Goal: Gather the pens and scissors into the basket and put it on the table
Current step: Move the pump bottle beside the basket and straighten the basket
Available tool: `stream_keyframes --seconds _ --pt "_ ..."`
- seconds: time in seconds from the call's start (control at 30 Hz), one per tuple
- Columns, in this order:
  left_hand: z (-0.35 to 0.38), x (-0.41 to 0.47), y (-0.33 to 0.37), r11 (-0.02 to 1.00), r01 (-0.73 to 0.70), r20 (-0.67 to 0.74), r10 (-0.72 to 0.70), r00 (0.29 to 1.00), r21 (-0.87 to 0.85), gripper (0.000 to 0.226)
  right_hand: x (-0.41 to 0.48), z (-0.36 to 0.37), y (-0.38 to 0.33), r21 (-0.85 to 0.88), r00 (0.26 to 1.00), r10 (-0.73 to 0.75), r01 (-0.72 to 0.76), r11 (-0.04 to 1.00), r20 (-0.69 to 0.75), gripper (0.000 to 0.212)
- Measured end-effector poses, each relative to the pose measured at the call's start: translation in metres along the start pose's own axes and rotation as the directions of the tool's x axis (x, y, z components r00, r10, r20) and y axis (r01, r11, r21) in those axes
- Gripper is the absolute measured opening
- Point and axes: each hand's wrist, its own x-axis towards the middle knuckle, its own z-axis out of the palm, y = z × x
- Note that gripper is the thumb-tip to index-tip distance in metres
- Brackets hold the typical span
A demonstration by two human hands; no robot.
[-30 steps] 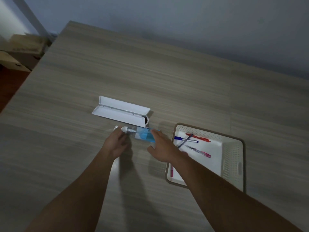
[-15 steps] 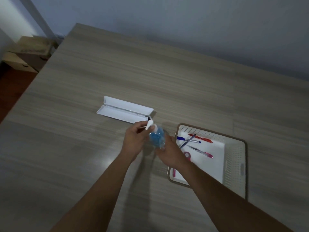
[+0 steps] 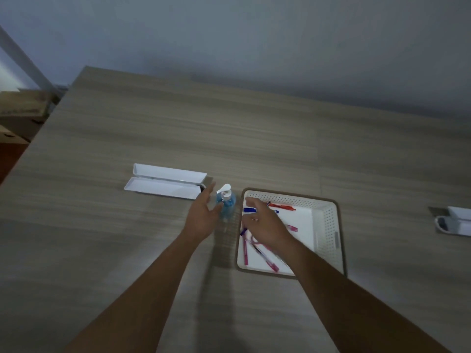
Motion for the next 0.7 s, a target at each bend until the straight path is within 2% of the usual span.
stream_keyframes --seconds 0.1,0.17,0.27,0.33,0.4,0.43,0.5,0.57,0.63,0.7 --pt "-0.001 -0.014 -0.006 0.982 0.178 -0.021 -0.177 0.984 0.064 0.051 -0.009 -0.034 0.028 -0.068 0.972 -0.001 -0.015 0.998 -0.235 0.046" --pt "0.001 -0.027 -0.01 0.961 0.23 0.072 -0.243 0.967 0.154 0.04 -0.019 -0.057 0.051 -0.142 0.932 0.047 -0.104 0.984 -0.36 0.046" --pt "0.014 -0.049 -0.015 0.946 0.298 0.254 -0.321 0.912 0.124 0.043 -0.047 -0.085 0.087 -0.291 0.857 0.217 -0.381 0.877 -0.468 0.067" --pt "0.024 -0.063 -0.016 0.935 0.334 0.329 -0.354 0.876 0.116 0.049 -0.072 -0.096 0.11 -0.255 0.758 0.398 -0.58 0.774 -0.517 0.079" --pt "0.036 -0.076 -0.018 0.917 0.382 0.362 -0.395 0.844 0.11 0.055 -0.095 -0.102 0.133 -0.152 0.658 0.564 -0.707 0.691 -0.499 0.075" --pt "0.041 -0.081 -0.017 0.906 0.414 0.367 -0.417 0.832 0.091 0.057 -0.105 -0.104 0.142 -0.101 0.652 0.614 -0.717 0.689 -0.444 0.065" --pt "0.05 -0.089 -0.018 0.893 0.45 0.356 -0.429 0.83 0.025 0.055 -0.122 -0.106 0.159 0.081 0.697 0.646 -0.658 0.749 -0.313 0.042" --pt "0.057 -0.092 -0.021 0.892 0.449 0.306 -0.414 0.857 -0.051 0.051 -0.135 -0.105 0.172 0.278 0.74 0.625 -0.564 0.778 -0.248 0.04" --pt "0.061 -0.095 -0.025 0.891 0.437 0.252 -0.397 0.882 -0.123 0.049 -0.144 -0.102 0.178 0.297 0.771 0.578 -0.505 0.81 -0.267 0.038" --pt "0.065 -0.097 -0.031 0.866 0.462 0.222 -0.42 0.88 -0.192 0.046 -0.154 -0.097 0.185 0.258 0.776 0.575 -0.519 0.815 -0.258 0.029"
